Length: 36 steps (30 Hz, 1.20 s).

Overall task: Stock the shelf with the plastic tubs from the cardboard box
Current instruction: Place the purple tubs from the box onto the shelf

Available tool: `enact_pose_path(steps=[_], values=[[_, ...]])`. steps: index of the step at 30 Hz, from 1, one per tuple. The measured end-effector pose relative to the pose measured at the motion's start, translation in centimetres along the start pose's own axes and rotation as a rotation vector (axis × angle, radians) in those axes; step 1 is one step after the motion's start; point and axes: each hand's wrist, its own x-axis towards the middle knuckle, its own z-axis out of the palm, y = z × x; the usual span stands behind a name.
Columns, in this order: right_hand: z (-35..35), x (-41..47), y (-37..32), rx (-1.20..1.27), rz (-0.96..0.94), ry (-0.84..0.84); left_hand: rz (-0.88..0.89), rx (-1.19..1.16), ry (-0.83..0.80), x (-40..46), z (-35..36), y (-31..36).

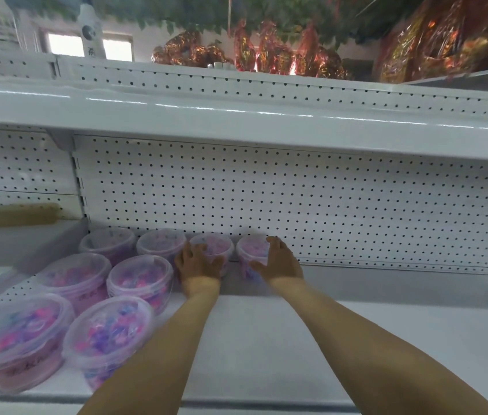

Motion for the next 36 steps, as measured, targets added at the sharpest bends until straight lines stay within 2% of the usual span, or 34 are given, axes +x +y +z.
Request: enact_pose_path(steps=[4, 7, 13, 19, 26, 36], values=[[-1.1, -1.0, -0.2, -0.076, 0.007, -0.005, 0.018, 0.081, -0.039, -0.3, -1.1, 0.5], [-2.4, -2.5, 0.3, -0.163, -0.001, 0.028, 0.102, 0.157, -0.049, -1.1, -1.9, 1.2], [-6.1, -7.0, 2.1, -0.273, -0.056, 0.13, 0.233, 0.04, -0.063, -5.0, -3.0, 3.7], [-10.7, -12.0, 4.6, -0.244, 0.033, 0.215, 0.261, -0.046, -0.142, -10.4, -4.1, 8.3], [-17.7, -20.5, 10.0, -0.242, 0.12, 0.265, 0.325, -0.169, -0.272, -20.2, -3.5, 14.1], [-27.7, -36.4, 20.4, -0.319, 0.3, 0.276, 0.382, -0.238, -0.469, -39.5, -1.7, 21.6]])
